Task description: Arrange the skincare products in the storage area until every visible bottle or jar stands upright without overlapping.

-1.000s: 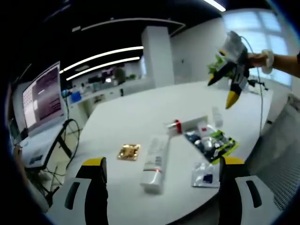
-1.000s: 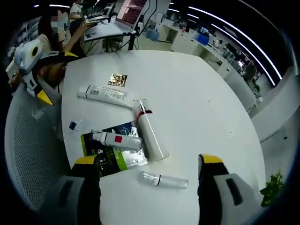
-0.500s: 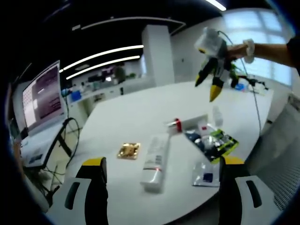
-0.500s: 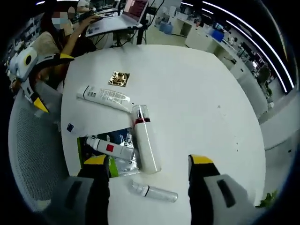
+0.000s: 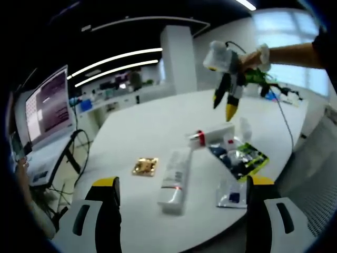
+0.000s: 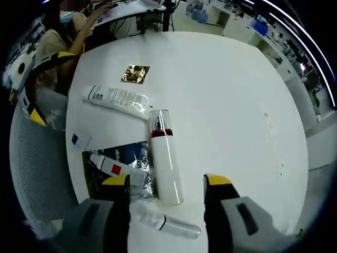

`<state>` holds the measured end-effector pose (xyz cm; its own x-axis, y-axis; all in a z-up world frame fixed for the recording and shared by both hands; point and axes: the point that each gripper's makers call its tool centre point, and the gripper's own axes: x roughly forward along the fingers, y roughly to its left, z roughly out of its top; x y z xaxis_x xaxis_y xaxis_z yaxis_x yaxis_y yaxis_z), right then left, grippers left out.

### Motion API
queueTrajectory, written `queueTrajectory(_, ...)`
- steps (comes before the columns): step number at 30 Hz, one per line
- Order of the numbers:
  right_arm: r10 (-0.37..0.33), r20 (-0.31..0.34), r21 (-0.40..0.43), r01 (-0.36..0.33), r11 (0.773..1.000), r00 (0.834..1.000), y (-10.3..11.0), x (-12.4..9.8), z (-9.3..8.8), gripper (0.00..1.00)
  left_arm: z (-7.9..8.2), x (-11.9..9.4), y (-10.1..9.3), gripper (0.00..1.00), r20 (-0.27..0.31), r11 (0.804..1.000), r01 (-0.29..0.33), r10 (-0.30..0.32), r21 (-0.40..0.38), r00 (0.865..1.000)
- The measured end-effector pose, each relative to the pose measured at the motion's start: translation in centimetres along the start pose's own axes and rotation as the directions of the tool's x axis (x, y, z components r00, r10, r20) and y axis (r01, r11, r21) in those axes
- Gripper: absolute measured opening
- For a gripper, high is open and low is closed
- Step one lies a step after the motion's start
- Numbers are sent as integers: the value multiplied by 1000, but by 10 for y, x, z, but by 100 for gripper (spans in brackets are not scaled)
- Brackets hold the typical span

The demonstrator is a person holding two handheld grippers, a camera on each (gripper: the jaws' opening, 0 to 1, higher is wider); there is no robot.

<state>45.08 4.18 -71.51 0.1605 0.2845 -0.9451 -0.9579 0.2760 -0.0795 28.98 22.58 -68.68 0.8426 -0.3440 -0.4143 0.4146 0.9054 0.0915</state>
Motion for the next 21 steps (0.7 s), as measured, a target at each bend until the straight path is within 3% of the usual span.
queueTrajectory(3,20,-44,-31,-21,999,999,1,14,0,53,-1,0,-1,97,-8,1000,5,-5,1,1000)
queueTrajectory(14,97,-102,-48,-102,994,990,11,46,3,42,-3,1,-1,97,-18,1000,5,-5,0,1000)
queueTrajectory(21,97,-151,-47,-105,993,984,9,61,-6,39,-4,1,-1,97,-19,1000,4,-4,2,1000)
